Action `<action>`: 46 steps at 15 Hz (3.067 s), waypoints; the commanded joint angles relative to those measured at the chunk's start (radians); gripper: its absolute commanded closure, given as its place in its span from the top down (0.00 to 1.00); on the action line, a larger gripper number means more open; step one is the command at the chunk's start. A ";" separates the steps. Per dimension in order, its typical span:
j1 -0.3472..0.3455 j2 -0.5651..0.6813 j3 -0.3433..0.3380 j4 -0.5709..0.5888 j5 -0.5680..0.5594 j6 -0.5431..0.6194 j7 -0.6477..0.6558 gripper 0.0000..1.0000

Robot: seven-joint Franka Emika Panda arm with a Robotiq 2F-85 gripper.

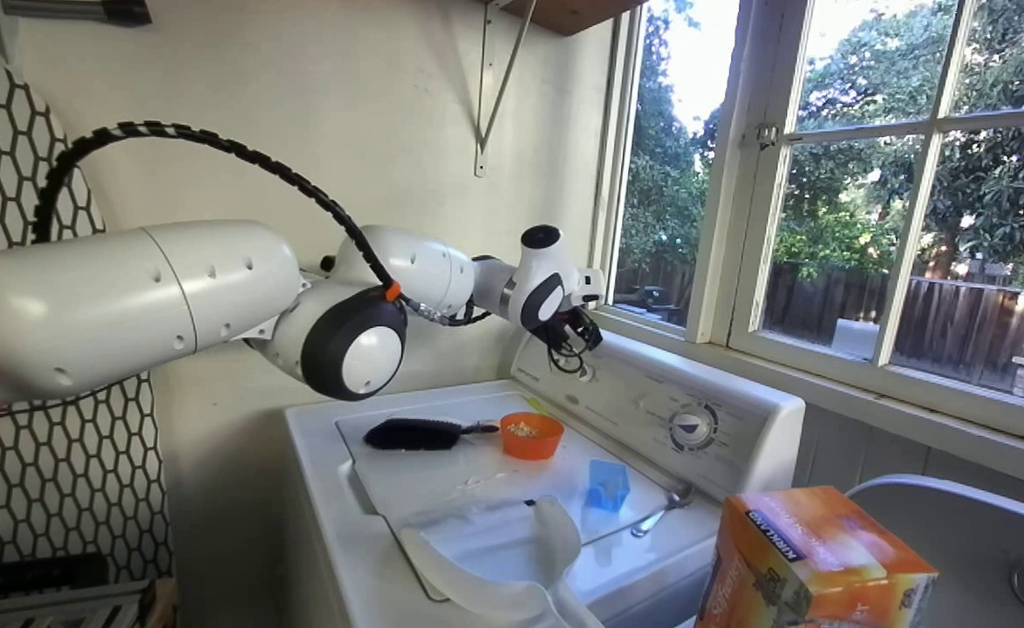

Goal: Turn the second knob on the washing machine on the left to the left.

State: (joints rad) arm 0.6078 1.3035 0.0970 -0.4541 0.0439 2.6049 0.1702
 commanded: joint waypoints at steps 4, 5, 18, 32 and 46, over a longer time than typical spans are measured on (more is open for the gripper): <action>0.027 -0.105 0.021 -0.034 -0.017 -0.258 -0.067 1.00; 0.032 -0.121 0.018 -0.039 -0.022 -0.321 -0.062 1.00; 0.082 -0.186 0.008 -0.018 -0.040 -0.805 -0.049 1.00; 0.112 -0.174 -0.019 -0.011 -0.053 -0.842 0.041 1.00; 0.191 -0.114 -0.106 0.016 -0.124 -0.937 0.259 1.00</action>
State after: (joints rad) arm 0.7870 1.1834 0.0099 -0.4563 -0.0444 1.7237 0.4663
